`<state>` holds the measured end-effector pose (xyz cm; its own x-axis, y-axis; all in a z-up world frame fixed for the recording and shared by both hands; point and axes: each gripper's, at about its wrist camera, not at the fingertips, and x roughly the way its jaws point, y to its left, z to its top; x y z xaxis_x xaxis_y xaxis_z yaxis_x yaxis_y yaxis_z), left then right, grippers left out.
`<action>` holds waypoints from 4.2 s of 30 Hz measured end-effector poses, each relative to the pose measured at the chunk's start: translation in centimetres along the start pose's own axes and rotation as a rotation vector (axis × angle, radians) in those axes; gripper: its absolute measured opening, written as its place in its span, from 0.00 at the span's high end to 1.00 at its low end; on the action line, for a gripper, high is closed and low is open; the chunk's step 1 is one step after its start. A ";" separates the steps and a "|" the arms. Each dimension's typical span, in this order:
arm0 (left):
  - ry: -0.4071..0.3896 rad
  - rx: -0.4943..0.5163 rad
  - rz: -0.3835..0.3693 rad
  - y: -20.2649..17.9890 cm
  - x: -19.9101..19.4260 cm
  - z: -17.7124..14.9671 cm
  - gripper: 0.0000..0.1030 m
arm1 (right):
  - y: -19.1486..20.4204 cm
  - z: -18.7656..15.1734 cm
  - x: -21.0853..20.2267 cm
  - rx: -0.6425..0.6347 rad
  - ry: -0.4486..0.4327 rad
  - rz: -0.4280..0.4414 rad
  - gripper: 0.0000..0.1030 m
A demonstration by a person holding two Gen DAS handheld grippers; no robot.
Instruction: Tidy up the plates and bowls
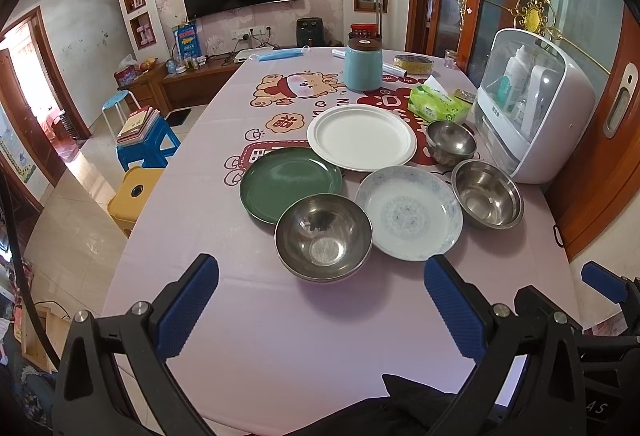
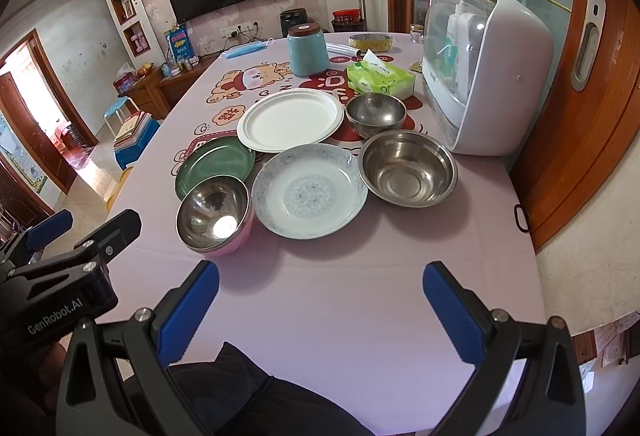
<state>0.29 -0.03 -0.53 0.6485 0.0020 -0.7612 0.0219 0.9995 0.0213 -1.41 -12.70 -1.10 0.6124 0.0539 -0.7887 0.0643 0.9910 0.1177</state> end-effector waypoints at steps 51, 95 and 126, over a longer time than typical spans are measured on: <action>0.266 0.055 0.023 5.3 7.0 10.9 0.01 | -4.2 9.4 5.6 0.271 0.125 0.146 0.01; 0.270 0.053 -0.220 8.7 36.4 23.9 0.01 | -1.8 16.4 26.8 0.357 0.103 0.053 0.09; 0.363 0.036 -0.336 4.9 45.3 20.3 0.44 | -1.4 16.1 32.1 0.251 0.110 -0.081 0.34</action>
<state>45.20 4.37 -21.79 0.2948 -0.3031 -0.9062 0.2144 0.9452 -0.2463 30.86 -14.29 -16.85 0.5093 0.0023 -0.8606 0.3111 0.9319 0.1865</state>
